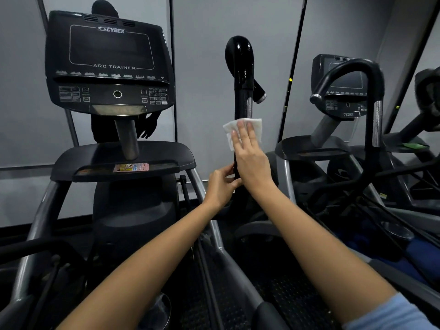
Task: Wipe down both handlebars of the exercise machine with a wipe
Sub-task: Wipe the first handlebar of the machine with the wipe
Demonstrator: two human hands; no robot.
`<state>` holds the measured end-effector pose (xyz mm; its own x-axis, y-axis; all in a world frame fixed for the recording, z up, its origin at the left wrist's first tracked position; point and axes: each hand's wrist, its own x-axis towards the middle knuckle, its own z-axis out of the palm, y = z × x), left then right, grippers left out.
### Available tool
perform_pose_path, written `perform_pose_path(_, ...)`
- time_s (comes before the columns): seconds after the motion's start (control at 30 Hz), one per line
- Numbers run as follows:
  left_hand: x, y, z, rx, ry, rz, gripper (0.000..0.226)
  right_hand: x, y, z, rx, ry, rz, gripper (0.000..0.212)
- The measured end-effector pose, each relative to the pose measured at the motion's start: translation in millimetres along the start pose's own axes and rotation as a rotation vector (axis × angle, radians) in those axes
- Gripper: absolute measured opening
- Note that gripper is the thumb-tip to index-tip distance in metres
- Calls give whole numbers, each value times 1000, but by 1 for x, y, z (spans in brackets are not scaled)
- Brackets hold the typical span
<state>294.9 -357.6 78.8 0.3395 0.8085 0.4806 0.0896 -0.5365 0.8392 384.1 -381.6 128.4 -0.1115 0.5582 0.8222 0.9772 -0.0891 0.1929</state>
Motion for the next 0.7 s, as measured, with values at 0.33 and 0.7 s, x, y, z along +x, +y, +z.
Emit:
perform_pose_path(0.33,-2,1,2,-30,3,-8,52,-8,-2,-10,138,-97,26,70)
perform_pose_path(0.7,-2,1,2,-28,1,-24,54,-26,3,2,263,-59,20,74)
